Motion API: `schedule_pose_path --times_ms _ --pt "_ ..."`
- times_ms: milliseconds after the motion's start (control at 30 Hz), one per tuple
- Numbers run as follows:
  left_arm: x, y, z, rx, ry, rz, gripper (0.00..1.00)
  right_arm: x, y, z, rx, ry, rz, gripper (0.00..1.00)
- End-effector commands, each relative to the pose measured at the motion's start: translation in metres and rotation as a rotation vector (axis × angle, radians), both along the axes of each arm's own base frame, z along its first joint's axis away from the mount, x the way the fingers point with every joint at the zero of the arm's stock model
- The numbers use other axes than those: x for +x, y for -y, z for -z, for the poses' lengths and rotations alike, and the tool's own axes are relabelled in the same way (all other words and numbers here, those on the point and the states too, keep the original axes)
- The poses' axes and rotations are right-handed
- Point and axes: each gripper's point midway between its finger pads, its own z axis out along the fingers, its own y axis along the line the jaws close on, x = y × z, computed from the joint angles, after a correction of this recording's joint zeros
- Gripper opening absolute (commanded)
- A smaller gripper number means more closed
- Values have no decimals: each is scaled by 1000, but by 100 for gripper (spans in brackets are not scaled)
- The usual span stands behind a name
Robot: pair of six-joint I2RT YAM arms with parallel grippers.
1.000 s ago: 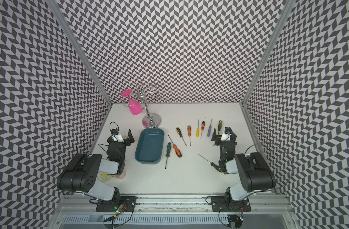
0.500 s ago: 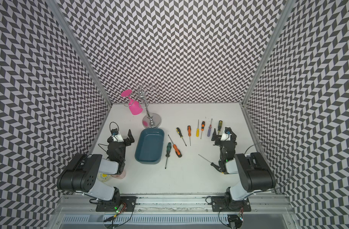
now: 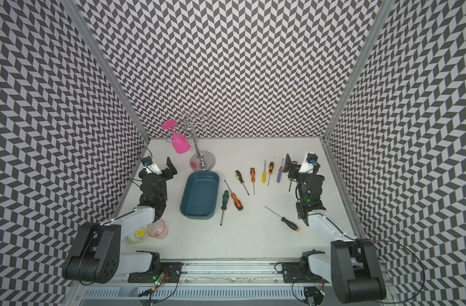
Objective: Put the screwdriver on the desktop into the storage box
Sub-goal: Pick up the screwdriver from the center of the board.
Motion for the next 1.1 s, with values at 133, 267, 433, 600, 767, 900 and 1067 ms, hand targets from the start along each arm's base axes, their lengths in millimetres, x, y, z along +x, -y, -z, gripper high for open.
schedule_pose_path --times_ms 133,267,433,600,767,900,1067 --pt "5 20 -9 -529 -86 74 99 -6 -11 14 602 -265 -59 99" --pt "-4 66 -19 -598 -90 341 97 -20 -65 2 582 -294 -400 90" --pt "-29 116 -13 -573 -179 526 90 -28 -85 29 478 -497 -424 84" --pt "-52 178 27 -532 -415 685 81 -50 -98 55 442 -593 -461 73" --pt "-82 249 54 -463 -601 857 72 -66 -108 78 369 -686 -459 66" --pt "-96 287 72 -392 -696 907 68 -78 -115 96 341 -732 -469 64" --pt "-104 323 90 -308 -774 932 65 -90 -118 111 335 -765 -472 63"
